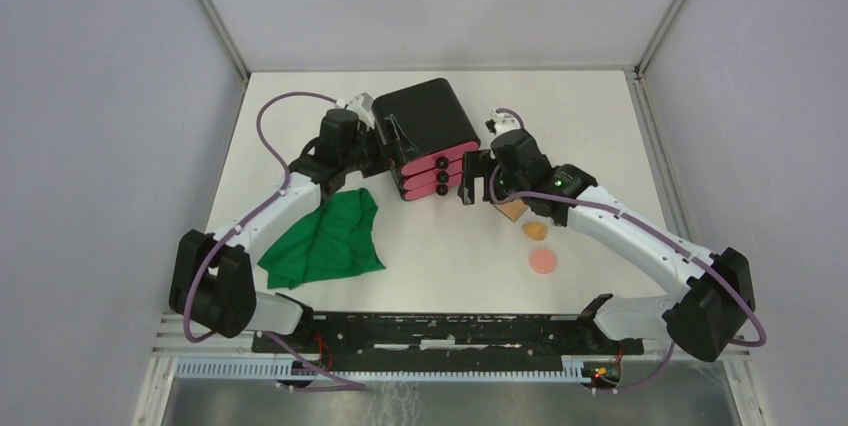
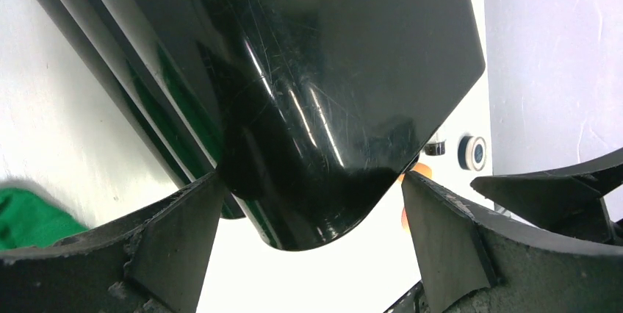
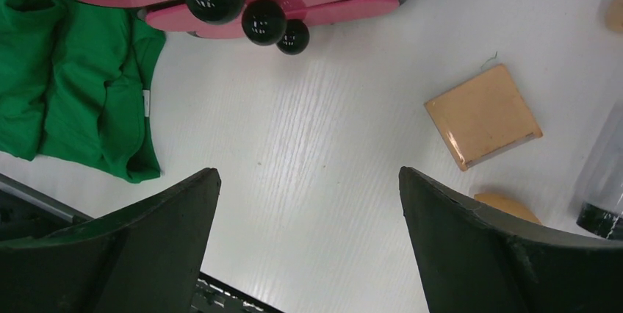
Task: Organize the makeup
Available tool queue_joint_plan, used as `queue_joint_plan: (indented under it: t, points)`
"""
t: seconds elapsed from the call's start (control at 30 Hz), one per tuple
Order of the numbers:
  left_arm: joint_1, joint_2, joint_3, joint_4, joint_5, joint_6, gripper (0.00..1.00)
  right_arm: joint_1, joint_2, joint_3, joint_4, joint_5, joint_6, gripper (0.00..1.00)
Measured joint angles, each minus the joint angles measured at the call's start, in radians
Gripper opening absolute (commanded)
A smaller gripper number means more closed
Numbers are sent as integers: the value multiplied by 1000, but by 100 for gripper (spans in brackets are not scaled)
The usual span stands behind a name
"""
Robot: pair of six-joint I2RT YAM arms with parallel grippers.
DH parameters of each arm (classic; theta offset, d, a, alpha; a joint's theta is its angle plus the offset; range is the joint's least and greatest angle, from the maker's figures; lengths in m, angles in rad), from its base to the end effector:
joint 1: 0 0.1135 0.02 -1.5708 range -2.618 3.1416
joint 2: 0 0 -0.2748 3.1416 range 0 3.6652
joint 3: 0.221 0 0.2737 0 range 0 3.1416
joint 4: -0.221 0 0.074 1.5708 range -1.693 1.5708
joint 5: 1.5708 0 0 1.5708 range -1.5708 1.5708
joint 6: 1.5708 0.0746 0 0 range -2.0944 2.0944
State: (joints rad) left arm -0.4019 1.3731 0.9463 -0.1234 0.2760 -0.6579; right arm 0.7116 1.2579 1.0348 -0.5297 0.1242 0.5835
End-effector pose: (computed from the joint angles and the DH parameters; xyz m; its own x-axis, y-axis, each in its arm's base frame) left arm 0.3217 -0.1588 0.2508 -0.7416 -0.3240 -0.5874 0.1728 0.7538 -0.6340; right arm 0.2462 0.2001 0.2732 -0.7514 0.0740 -0.6557 -0.1984 0.9224 0.3314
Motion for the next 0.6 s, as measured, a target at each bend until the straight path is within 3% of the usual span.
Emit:
queue_joint_plan:
  t: [0.27,0.37,0.6]
  points:
    - [1,13,35,-10,3,0,98,0,156,157,22,2,-87,76]
    - [1,-9,43,-31,-10,0,98,0,229,203,28,-11,-84,75]
    - [1,-238,43,-109,-69,1,98,26,326,266,24,-2,-51,68]
